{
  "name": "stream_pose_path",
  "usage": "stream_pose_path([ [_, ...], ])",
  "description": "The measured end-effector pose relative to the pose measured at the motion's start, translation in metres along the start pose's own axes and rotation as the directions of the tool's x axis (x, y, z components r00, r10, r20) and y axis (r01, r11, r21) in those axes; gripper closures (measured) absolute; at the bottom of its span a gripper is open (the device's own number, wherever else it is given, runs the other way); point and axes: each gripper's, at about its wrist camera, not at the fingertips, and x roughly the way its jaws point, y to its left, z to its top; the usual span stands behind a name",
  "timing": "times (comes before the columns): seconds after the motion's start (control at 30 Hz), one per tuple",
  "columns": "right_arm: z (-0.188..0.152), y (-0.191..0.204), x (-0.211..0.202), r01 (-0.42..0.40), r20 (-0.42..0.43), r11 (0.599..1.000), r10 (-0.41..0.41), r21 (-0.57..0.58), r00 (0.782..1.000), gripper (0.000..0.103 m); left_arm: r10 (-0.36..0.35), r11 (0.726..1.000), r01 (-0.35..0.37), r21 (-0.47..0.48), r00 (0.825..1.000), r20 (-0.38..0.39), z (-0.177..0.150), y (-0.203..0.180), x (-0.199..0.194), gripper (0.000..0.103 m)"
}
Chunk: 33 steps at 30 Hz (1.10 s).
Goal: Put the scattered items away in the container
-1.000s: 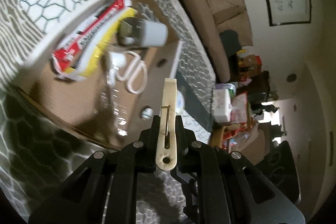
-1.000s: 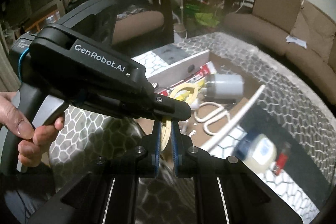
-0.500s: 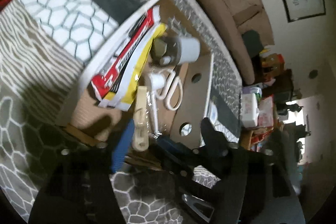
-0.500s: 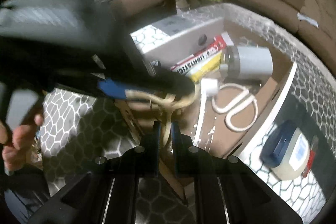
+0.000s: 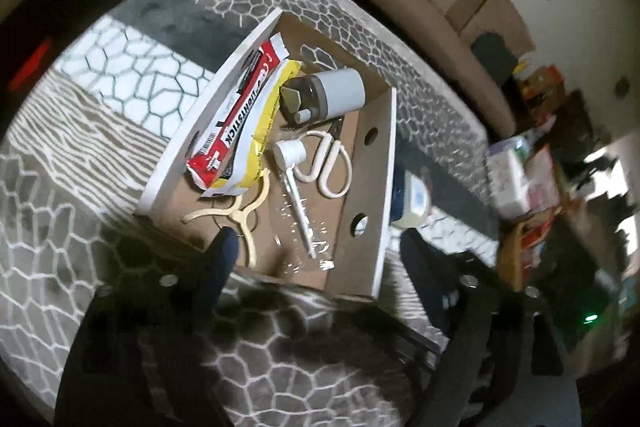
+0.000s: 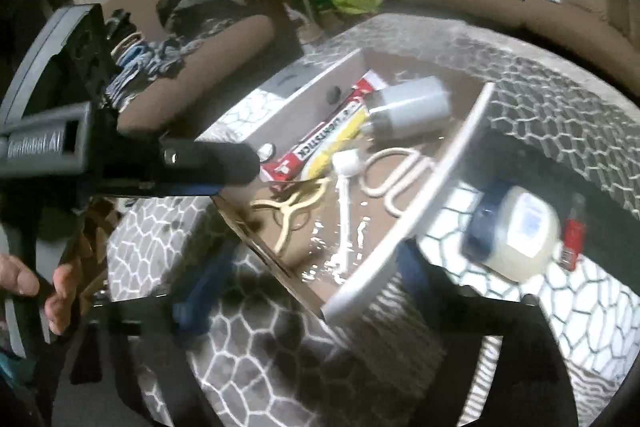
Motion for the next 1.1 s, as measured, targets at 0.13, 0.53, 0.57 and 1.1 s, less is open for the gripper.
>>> stream_pose_path([
  [0.13,-0.007,0.009,-0.011,0.053,0.0,0.998,-0.053,-0.023,0.999,0.0,0.057,0.998,-0.058,0.037,0.998,0.012,-0.013,-0.01,-0.005,0.0],
  [0.53,-0.04,0.01,-0.052,0.118,0.034,0.993,-0.119,0.004,0.992,0.0,0.131,0.987,-0.132,0.095,0.991,0.014,-0.055,-0.024,-0.015,0.0],
  [0.57,-0.045,0.006,-0.057,0.128,0.038,0.992,-0.128,0.019,0.991,0.0,0.132,0.985,-0.134,0.112,0.991,0.022,-0.058,-0.029,-0.015,0.0],
  [1.1,-0.157,-0.116,-0.11,0.45,-0.037,0.828,-0.466,0.334,0.884,0.0,0.177,0.926,-0.188,0.328,0.982,0.064,-0.138,-0.141,0.08,0.0],
])
